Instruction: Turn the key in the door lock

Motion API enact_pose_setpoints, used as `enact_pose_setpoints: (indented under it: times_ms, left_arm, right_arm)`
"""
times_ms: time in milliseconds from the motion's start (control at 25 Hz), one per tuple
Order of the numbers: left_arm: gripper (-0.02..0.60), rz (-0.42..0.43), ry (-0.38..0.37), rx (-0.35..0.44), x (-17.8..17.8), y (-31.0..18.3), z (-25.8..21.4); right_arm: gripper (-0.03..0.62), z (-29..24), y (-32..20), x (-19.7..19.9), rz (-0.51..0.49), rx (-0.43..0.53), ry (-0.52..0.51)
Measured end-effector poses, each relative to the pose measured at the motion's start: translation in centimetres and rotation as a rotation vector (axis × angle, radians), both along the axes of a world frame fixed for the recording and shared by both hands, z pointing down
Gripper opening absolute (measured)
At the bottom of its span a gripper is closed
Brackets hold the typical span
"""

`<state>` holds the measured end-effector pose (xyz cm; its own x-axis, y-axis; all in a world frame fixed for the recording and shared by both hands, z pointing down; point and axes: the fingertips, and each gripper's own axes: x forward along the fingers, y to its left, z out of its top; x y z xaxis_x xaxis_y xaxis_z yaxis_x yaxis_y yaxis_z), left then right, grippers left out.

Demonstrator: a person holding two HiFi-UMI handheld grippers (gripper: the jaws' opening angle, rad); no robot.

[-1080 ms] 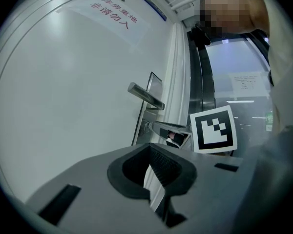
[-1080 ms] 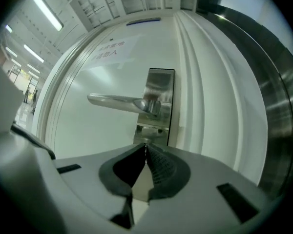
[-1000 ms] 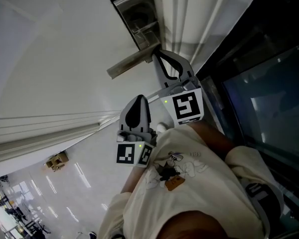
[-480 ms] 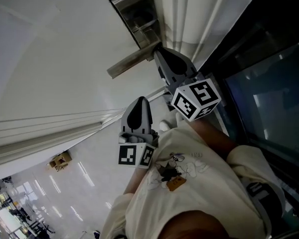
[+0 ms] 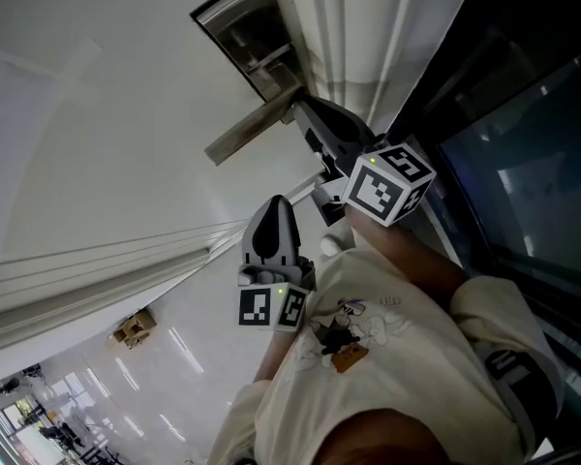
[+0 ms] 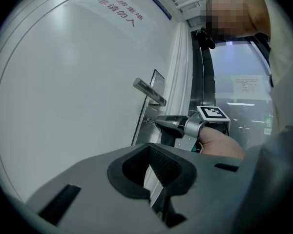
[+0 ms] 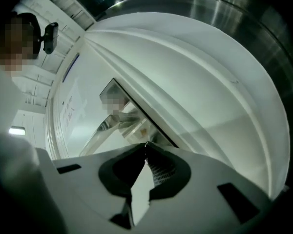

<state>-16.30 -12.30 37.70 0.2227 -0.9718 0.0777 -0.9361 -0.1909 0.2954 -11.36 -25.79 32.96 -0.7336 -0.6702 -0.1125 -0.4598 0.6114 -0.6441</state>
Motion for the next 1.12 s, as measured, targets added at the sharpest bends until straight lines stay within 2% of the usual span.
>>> enact_pose_setpoints:
  times_ms: [720, 920, 1120]
  left_arm:
    - [0.006, -0.007, 0.016, -0.005, 0.5, 0.8, 0.2]
    - [0.005, -0.014, 0.014, -0.009, 0.7, 1.0, 0.2]
    - [0.005, -0.022, 0.014, -0.015, 0.6, 1.3, 0.4]
  right_arm:
    - [0.021, 0.2, -0.3, 0.2, -0.109, -0.246, -0.352]
    - [0.021, 1.5, -0.4, 0.5, -0.121, -0.384, -0.435]
    - [0.020, 1.9, -0.4, 0.3, -0.163, -0.516, -0.580]
